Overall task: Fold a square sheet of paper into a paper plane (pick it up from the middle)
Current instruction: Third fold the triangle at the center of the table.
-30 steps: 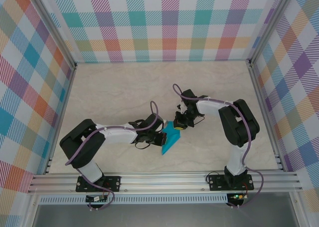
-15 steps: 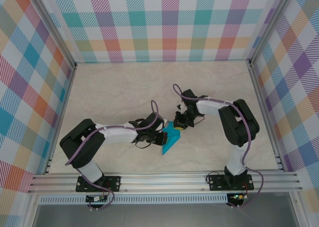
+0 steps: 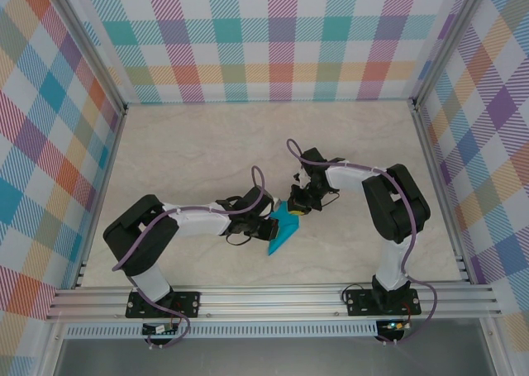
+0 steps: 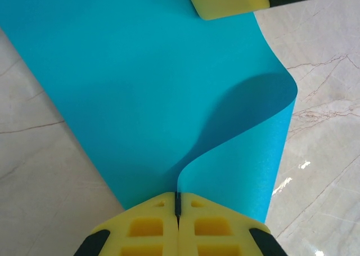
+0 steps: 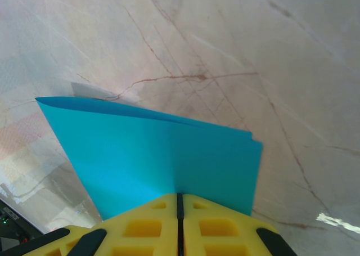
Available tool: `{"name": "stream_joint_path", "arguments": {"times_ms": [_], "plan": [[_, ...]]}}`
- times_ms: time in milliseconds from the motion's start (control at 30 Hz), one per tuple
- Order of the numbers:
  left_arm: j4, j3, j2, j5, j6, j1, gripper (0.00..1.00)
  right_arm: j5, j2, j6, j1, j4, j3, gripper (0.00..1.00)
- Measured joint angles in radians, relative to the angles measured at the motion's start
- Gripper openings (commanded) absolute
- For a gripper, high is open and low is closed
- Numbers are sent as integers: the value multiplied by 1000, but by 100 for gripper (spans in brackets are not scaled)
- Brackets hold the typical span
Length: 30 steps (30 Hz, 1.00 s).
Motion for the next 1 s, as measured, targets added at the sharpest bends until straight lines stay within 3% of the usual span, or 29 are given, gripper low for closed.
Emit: {"name": "stream_joint_path", "arguments": {"times_ms": [333, 1000], "plan": [[-11, -1, -59, 1, -6, 0, 6, 0, 0, 0, 0, 0, 0, 9], [-27, 0, -14, 18, -5, 0, 5, 0, 0, 0, 0, 1, -1, 10]]}}
